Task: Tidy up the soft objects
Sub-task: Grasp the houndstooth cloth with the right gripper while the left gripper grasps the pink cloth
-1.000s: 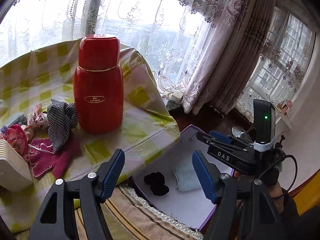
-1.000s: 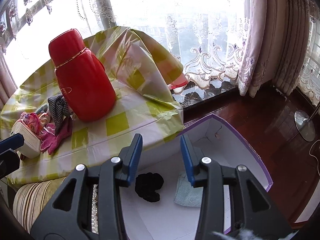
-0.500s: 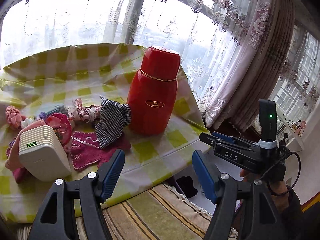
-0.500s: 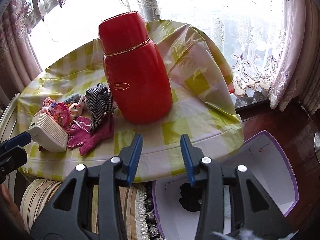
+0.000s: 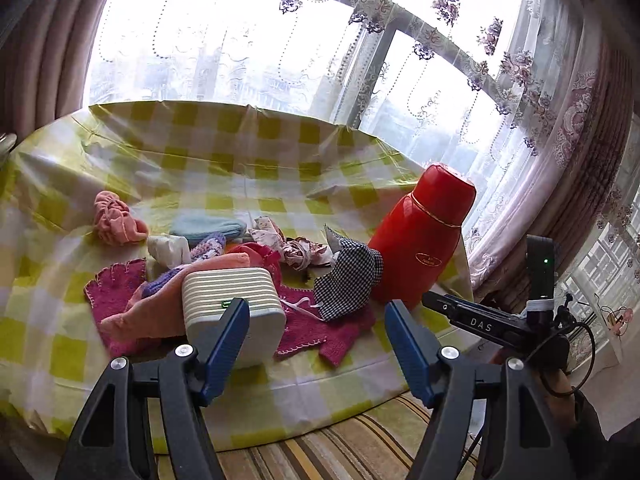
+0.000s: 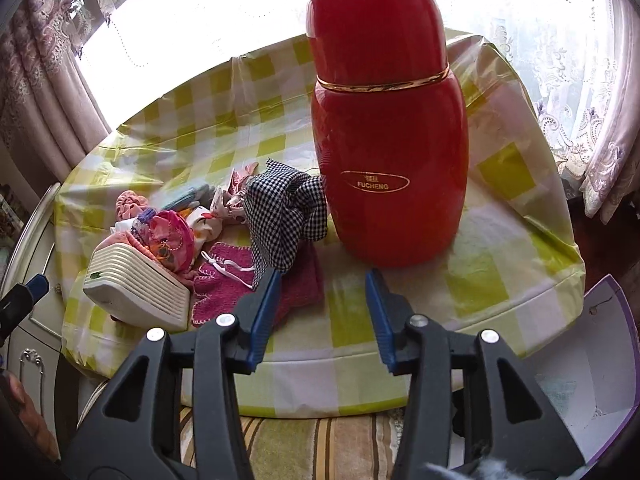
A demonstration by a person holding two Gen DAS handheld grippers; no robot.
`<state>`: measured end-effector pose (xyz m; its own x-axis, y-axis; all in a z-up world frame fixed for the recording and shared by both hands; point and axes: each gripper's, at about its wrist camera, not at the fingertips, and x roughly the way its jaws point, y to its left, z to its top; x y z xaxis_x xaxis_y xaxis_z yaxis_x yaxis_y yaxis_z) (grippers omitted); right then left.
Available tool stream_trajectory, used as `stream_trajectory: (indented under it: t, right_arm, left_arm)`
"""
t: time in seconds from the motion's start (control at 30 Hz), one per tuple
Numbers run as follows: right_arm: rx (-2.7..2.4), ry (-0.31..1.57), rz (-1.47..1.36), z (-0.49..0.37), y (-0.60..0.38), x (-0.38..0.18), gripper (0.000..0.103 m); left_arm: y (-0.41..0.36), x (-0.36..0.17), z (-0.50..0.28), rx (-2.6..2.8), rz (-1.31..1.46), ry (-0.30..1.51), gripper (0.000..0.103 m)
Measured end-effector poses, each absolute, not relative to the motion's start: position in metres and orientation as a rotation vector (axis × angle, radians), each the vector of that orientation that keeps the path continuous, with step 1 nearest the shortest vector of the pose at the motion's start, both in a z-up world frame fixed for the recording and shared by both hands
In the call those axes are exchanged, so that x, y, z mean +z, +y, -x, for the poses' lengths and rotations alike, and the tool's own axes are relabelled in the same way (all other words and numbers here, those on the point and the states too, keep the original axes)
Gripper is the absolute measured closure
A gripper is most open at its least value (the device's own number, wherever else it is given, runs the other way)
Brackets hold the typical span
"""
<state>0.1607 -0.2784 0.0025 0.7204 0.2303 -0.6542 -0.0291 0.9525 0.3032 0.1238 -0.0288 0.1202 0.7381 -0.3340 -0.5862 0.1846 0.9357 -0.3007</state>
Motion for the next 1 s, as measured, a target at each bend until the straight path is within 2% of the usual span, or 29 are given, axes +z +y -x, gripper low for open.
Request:
stream_trajectory:
  t: [0.47,0.9,1.0]
  right_arm:
    - [0.095,0.804,-0.311,-0.222,-0.234,-0.015,0.038]
    - [0.041,0.823,-0.313,-0.258,-0.214,-0.032,0.038]
    - [0.033,0.823,-0.305,-0.263,-0.211,-0.033,0.038]
  left_arm:
    - [0.071,0.112,-0.140,-0.117,0.260,0.640,0.032]
    - [0.162,0.064,-0.234,0.023,0.377,0.724,0.031]
    - [0.179,0.049,-0.259,0.032,0.446,0.752,0.027]
